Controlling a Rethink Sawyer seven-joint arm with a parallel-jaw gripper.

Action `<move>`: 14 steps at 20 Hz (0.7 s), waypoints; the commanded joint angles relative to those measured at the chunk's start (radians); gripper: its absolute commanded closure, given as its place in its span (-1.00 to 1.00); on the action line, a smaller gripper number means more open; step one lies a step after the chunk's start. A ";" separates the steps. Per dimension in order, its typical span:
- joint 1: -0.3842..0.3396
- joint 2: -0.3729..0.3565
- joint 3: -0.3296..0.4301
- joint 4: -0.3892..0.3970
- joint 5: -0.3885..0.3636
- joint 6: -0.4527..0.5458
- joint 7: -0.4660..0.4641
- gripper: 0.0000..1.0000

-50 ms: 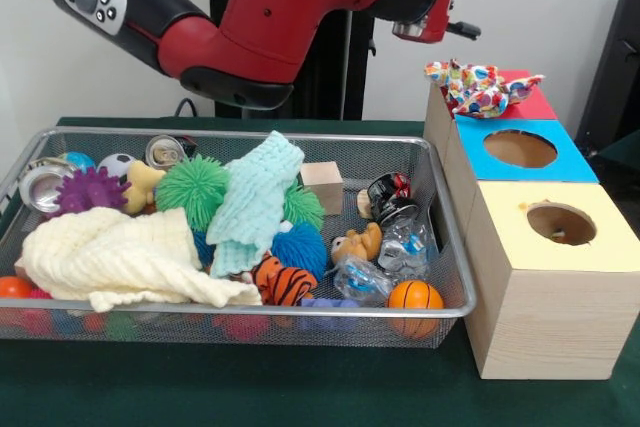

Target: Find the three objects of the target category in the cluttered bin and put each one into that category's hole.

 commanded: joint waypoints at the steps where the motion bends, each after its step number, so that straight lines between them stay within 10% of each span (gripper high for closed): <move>1: -0.002 -0.110 0.020 -0.059 -0.049 0.009 -0.253 -1.00; 14: -0.023 -0.133 0.139 -0.012 -0.163 -0.097 -0.426 -1.00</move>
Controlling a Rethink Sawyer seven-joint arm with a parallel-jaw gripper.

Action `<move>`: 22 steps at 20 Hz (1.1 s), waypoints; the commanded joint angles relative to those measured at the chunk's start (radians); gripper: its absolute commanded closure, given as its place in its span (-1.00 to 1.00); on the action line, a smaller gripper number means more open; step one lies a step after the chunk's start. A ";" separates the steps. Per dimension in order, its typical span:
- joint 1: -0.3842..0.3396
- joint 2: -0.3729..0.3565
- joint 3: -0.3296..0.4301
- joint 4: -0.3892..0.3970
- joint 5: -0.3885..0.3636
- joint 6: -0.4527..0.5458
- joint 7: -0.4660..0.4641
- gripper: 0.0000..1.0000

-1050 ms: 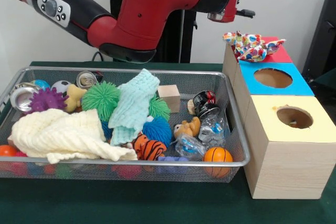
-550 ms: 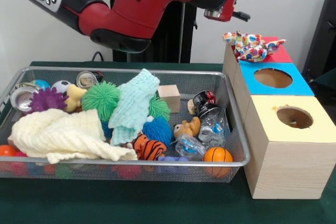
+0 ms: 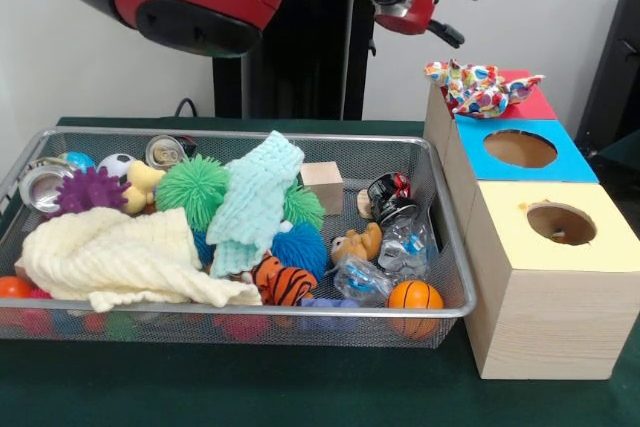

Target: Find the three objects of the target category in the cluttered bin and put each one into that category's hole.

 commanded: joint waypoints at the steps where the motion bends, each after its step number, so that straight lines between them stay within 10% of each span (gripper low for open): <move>1: -0.003 -0.016 0.039 -0.012 -0.058 -0.057 -0.380 -1.00; 7: -0.019 0.186 -0.040 0.004 0.209 -0.052 -0.158 -1.00; 13: 0.017 0.377 -0.045 0.016 0.369 -0.056 -0.193 -1.00; 16: 0.031 0.525 0.062 0.092 0.503 -0.091 -0.194 -1.00; 17: 0.057 0.684 0.207 0.211 0.665 -0.180 -0.144 -1.00; 22: 0.203 0.969 0.530 0.330 0.926 -0.454 -0.130 -1.00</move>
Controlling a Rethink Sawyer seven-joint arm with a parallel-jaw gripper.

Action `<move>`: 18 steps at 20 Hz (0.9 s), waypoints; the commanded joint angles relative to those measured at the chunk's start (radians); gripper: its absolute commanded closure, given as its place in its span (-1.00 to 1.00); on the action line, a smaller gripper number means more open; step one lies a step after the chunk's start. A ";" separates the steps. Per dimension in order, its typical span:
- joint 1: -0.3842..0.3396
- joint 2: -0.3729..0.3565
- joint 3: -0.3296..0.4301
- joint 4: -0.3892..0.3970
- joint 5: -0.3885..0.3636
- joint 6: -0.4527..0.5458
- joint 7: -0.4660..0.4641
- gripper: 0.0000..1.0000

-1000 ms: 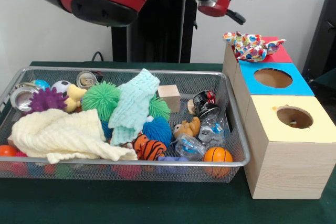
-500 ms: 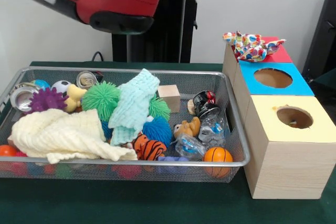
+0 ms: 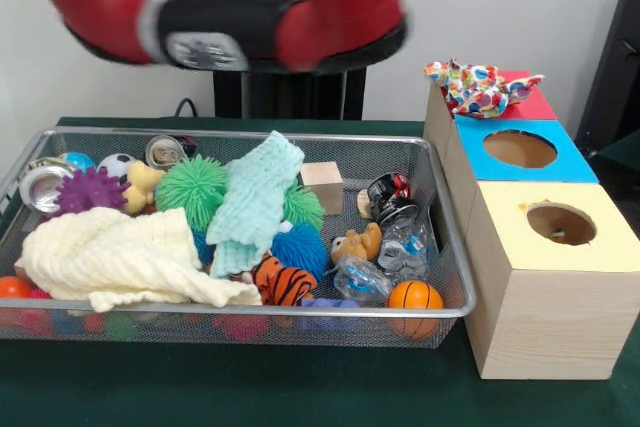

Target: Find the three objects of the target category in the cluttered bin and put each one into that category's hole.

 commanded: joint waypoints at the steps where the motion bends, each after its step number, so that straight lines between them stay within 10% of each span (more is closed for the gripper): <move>1: 0.203 0.471 0.417 0.183 0.367 -0.337 -0.106 -1.00; 4: 0.333 0.520 0.634 0.176 0.508 -0.374 -0.228 -1.00; 12: 0.275 0.396 0.437 0.025 0.207 -0.277 -0.142 -1.00; 18: 0.143 -0.080 0.099 -0.115 -0.093 -0.266 -0.025 -1.00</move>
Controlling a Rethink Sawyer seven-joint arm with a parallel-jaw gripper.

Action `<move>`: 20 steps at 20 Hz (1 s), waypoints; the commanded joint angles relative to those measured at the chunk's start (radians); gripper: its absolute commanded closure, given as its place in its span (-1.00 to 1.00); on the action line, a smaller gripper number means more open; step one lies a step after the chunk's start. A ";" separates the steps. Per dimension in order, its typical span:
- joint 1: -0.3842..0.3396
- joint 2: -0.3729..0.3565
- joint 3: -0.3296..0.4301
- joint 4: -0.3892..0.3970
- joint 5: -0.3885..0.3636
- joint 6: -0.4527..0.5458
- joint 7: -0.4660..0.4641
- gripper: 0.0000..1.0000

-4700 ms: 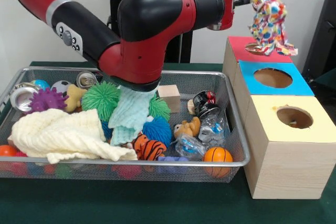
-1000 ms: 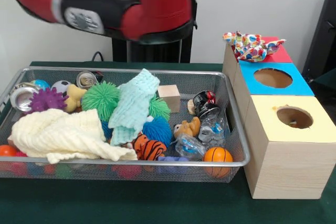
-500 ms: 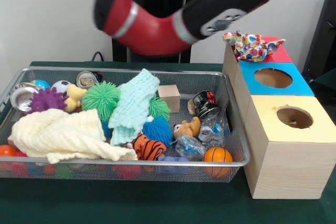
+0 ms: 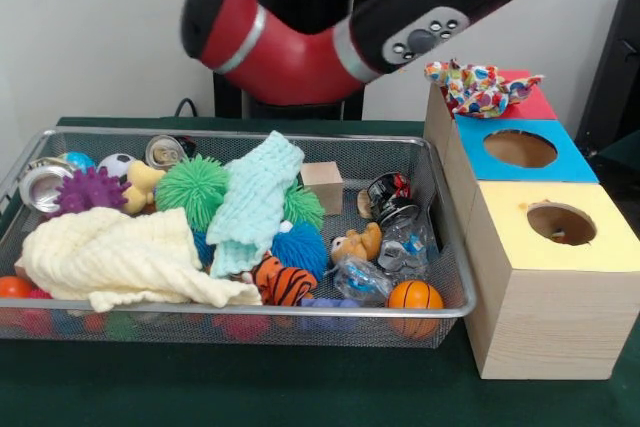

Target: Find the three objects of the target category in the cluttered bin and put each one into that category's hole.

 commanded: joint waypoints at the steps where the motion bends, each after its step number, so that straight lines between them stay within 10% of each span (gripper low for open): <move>1: -0.146 -0.442 -0.266 -0.285 -0.180 0.058 0.023 -1.00; 9: -0.113 -0.886 -0.448 -0.401 -0.298 0.196 0.070 -1.00; 15: -0.073 -1.044 -0.530 -0.484 -0.477 0.240 -0.127 -1.00; 20: -0.074 -1.097 -0.591 -0.472 -0.532 0.149 -0.025 -1.00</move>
